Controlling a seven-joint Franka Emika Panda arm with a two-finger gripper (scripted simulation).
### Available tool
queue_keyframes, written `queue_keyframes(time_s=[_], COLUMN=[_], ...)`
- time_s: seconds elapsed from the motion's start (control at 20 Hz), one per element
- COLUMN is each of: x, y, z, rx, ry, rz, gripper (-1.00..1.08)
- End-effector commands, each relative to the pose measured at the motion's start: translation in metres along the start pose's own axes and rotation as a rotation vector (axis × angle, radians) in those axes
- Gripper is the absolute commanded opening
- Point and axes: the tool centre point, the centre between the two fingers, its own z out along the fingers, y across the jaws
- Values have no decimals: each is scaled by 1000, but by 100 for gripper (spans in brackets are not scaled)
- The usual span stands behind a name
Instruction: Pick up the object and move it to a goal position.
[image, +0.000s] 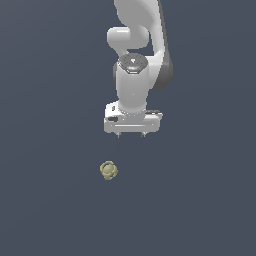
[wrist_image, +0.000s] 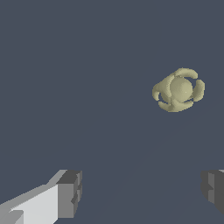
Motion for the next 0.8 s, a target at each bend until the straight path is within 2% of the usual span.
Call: queue_keyframes(time_s=[0.0, 0.35, 0.75], x=[0, 4, 21], y=[-2, 2, 16], z=[-1, 2, 14], rx=[1, -1, -5], ry=[1, 0, -3], rz=[-4, -26, -123], gripper=[100, 100, 100])
